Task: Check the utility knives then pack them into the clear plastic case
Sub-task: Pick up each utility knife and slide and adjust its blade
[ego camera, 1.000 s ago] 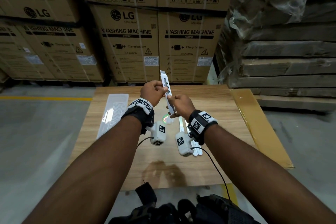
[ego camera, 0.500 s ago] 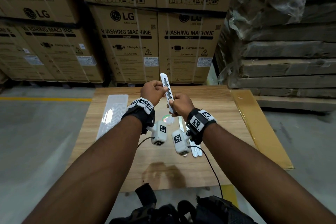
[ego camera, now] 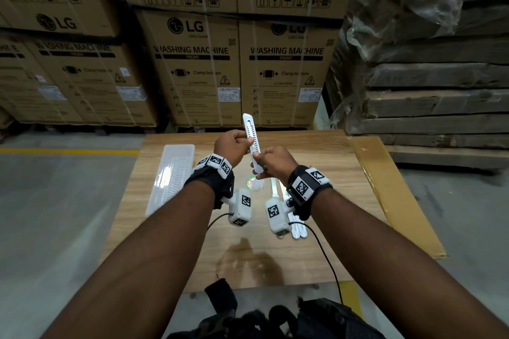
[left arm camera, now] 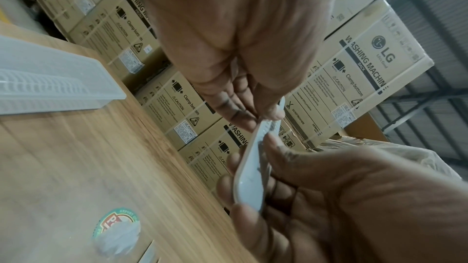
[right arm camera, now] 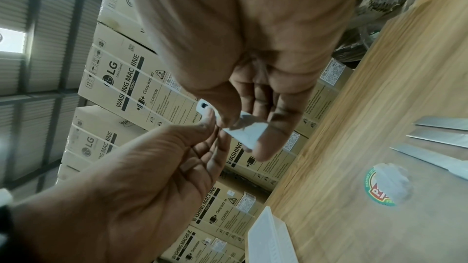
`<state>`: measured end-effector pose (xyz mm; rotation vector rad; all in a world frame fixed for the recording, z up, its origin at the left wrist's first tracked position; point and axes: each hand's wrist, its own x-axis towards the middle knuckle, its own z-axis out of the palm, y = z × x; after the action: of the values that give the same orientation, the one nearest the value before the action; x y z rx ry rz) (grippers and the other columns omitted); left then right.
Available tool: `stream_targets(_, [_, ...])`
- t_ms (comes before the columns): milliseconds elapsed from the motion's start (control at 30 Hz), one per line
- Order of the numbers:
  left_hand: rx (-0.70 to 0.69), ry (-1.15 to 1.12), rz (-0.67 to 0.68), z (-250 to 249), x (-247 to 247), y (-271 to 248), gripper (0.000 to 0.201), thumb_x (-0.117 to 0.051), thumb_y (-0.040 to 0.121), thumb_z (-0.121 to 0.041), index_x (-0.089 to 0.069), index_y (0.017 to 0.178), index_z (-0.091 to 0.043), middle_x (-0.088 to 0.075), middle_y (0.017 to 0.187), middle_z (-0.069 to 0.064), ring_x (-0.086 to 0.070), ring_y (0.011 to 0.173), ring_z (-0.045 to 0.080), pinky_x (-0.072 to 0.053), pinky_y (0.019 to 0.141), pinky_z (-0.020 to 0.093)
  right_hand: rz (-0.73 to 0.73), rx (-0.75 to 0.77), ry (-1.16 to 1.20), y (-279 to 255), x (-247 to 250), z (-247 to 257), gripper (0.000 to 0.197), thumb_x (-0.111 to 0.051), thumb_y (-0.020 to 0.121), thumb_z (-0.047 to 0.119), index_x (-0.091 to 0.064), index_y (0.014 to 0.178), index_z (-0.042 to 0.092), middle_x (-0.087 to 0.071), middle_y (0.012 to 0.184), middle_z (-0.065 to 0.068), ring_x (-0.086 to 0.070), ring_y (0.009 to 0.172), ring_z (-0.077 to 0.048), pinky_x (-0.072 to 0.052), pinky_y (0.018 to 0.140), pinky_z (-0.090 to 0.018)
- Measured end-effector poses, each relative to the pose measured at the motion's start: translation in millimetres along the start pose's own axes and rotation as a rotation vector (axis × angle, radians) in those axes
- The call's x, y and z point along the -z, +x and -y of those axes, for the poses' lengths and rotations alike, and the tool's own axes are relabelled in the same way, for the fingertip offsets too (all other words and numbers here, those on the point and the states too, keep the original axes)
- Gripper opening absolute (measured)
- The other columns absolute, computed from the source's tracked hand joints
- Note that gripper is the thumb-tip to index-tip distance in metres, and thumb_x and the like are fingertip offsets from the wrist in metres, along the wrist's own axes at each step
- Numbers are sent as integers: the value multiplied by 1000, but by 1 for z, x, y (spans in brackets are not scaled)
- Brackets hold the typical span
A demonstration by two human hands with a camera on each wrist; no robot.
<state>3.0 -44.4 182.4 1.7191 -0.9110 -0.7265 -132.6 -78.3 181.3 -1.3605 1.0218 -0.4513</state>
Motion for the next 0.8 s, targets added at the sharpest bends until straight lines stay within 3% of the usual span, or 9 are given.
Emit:
stream_targets(133, [-22, 28, -12, 0, -2, -1, 19, -67, 88, -9, -71, 105, -2, -73, 90, 11, -69, 73, 16, -58, 65, 17, -4, -10, -7, -2, 2, 1, 17, -59, 96, 14, -64, 80, 11, -66, 83, -13, -66, 68, -23, -57, 56, -30])
stream_targets(200, [-19, 37, -21, -1, -2, -1, 19, -68, 87, -10, -72, 104, -3, -73, 88, 10, -69, 70, 13, -56, 61, 12, -16, -10, -18, -1, 2, 0, 16, -59, 96, 14, -65, 80, 12, -67, 84, -13, -65, 69, -23, -56, 57, -30])
stream_targets(333, [-10, 33, -13, 0, -4, 0, 17, -69, 86, -10, -72, 102, -3, -74, 90, 13, -70, 71, 16, -60, 69, 23, -55, -2, -66, 1, 3, -2, 14, -61, 94, 14, -66, 82, 10, -68, 83, -12, -63, 66, -20, -54, 56, -30])
stream_targets(433, [24, -13, -31, 1, -3, 0, 22, -69, 86, -7, -68, 106, 0, -74, 96, 16, -72, 83, 24, -61, 78, 35, -109, 31, -81, 1, 2, -3, 15, -61, 92, 19, -68, 80, 13, -69, 79, -7, -62, 64, -17, -53, 58, -29])
stream_targets(500, [49, -95, -69, -1, -1, 0, 36, -69, 84, -3, -59, 118, -3, -70, 104, 13, -71, 92, 26, -61, 77, 36, -120, 48, -33, 0, 2, -5, 15, -62, 93, 19, -66, 79, 15, -66, 75, -5, -60, 64, -16, -53, 61, -29])
stream_targets(600, [-1, -87, -111, 1, 7, 2, 63, -75, 79, -3, -46, 132, -19, -63, 97, -1, -67, 87, 15, -59, 73, 30, -138, 44, 117, 2, 3, -9, 13, -65, 91, 9, -62, 79, 10, -58, 72, -6, -55, 60, -15, -54, 64, -27])
stream_targets(667, [-21, -73, -128, 5, 10, 3, 56, -76, 79, -6, -51, 128, -18, -64, 95, 0, -66, 80, 13, -58, 70, 26, -197, 50, 234, 3, 8, -8, 10, -65, 91, 5, -60, 82, 8, -56, 73, -7, -53, 59, -14, -54, 63, -26])
stream_targets(733, [9, -147, -152, 8, 12, 6, 35, -69, 86, -6, -58, 120, -6, -69, 97, 14, -68, 74, 19, -59, 68, 27, -241, 78, 357, 3, 15, -4, 9, -64, 92, 4, -59, 85, 7, -53, 73, -6, -52, 61, -13, -55, 65, -25])
stream_targets(800, [44, -187, -135, 9, 14, 7, 25, -62, 92, -8, -61, 115, 2, -69, 92, 18, -69, 70, 19, -59, 63, 23, -258, 121, 466, 3, 20, 0, 10, -63, 92, 3, -59, 84, 7, -53, 73, -4, -54, 65, -13, -57, 69, -25])
